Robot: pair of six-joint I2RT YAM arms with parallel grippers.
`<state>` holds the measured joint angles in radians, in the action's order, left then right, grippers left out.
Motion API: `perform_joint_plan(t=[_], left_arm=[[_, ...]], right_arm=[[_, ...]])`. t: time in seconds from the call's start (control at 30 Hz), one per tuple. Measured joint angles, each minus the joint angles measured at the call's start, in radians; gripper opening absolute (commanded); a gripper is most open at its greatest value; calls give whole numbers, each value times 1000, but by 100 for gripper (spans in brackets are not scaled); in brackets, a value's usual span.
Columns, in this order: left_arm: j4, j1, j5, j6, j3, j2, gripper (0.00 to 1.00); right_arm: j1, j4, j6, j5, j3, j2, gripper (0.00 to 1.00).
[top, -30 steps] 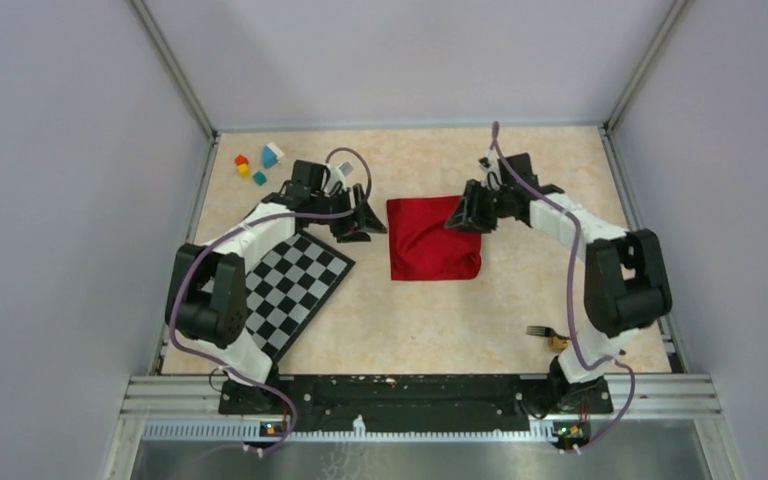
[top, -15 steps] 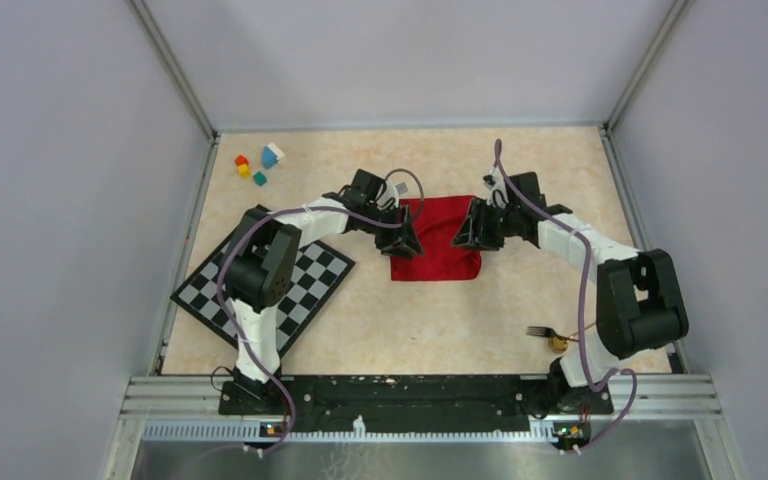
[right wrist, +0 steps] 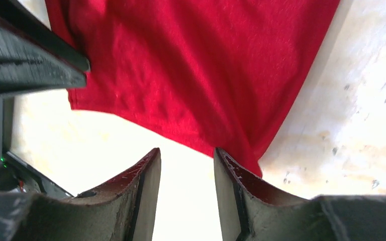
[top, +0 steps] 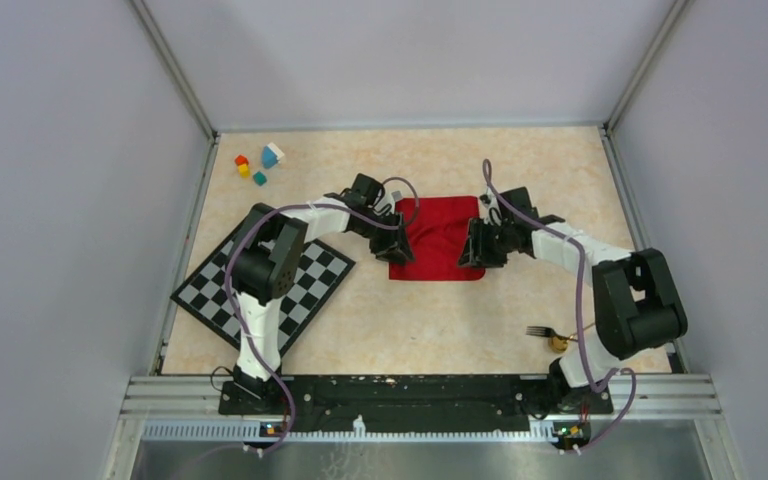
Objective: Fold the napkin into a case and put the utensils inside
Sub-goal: Smooth out the square-folded napkin at the center of the board.
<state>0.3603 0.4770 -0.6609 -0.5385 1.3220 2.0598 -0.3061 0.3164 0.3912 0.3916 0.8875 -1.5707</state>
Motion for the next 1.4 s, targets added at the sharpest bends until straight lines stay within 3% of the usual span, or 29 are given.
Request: perform_joint_plan(t=[0.17,0.47,0.8,1.07,1.23,1.4], left_arm=[[1,-1,-4,3,0,-1,43],[53,0,20,33,4,-46,55],[31,0,69,10,-149,-284,47],[-2,20,114,-58,-244,-284,50],[-23,31,129,-77,-251,-283,44],[-46,36,133,-88,-251,-261,45]], right_arm=[[-56,95,-65,-81,-6,118,51],[-101,119,-182,-315,7,235,49],[-118,78,-190,-323,-103,267,42],[-123,51,-188,-334,-117,266,42],[-123,34,-186,-340,-129,266,41],[-123,25,-185,-342,-130,266,41]])
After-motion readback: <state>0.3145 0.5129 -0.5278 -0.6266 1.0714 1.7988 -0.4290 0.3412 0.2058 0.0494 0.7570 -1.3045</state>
